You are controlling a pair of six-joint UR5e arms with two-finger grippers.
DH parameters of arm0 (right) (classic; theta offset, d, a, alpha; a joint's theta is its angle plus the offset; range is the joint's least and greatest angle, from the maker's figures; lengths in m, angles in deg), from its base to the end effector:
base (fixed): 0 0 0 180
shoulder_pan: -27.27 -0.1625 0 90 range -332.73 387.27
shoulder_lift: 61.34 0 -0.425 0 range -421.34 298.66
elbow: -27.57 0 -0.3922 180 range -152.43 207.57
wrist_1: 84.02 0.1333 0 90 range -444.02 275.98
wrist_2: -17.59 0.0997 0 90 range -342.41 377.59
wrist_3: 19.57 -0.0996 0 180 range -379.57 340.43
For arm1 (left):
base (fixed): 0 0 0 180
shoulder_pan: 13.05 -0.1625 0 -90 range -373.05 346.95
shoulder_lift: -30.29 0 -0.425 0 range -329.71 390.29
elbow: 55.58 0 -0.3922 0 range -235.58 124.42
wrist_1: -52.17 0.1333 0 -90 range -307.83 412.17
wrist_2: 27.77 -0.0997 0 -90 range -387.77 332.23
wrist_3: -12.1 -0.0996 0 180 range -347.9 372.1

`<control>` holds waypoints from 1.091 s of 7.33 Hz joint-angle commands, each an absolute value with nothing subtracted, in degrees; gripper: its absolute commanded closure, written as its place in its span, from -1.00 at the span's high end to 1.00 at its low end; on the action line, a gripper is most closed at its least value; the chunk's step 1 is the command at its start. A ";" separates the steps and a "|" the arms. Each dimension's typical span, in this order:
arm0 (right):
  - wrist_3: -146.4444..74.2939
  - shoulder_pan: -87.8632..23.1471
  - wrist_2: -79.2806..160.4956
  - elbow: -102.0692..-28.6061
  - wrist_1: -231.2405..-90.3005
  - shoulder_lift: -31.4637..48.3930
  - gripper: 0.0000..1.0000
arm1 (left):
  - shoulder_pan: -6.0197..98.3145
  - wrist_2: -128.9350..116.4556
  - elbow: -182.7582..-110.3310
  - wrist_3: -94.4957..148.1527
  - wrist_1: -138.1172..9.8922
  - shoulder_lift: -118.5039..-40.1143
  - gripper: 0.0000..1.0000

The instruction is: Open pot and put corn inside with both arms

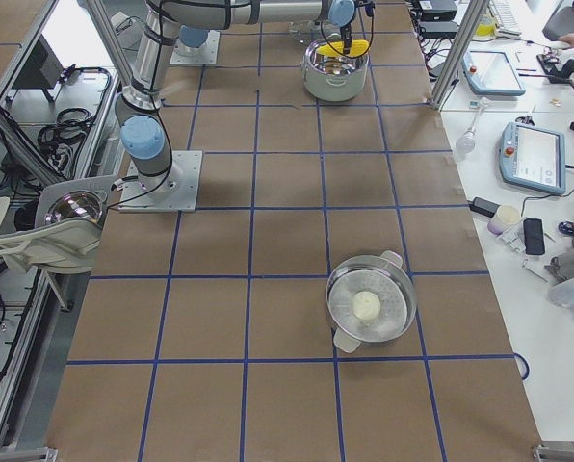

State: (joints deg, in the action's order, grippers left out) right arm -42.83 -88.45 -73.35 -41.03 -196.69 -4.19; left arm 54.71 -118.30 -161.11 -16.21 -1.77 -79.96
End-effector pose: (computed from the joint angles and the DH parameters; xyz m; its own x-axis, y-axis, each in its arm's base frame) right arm 0.4363 -0.6024 0.3634 -0.9970 -0.0470 -0.0621 -0.0348 0.9821 -0.1851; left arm 0.0915 -0.5735 0.2328 -0.9943 0.1057 -0.0105 0.1057 0.9944 0.0001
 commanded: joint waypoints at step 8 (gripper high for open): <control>-39.89 -86.84 -73.29 -41.78 -196.57 -2.65 1.00 | 57.16 -119.62 -155.10 -16.64 -10.43 -76.52 1.00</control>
State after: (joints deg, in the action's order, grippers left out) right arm -41.13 -89.49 -73.19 -41.84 -200.53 -4.88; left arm 55.90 -119.43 -157.98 -16.68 -4.77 -78.17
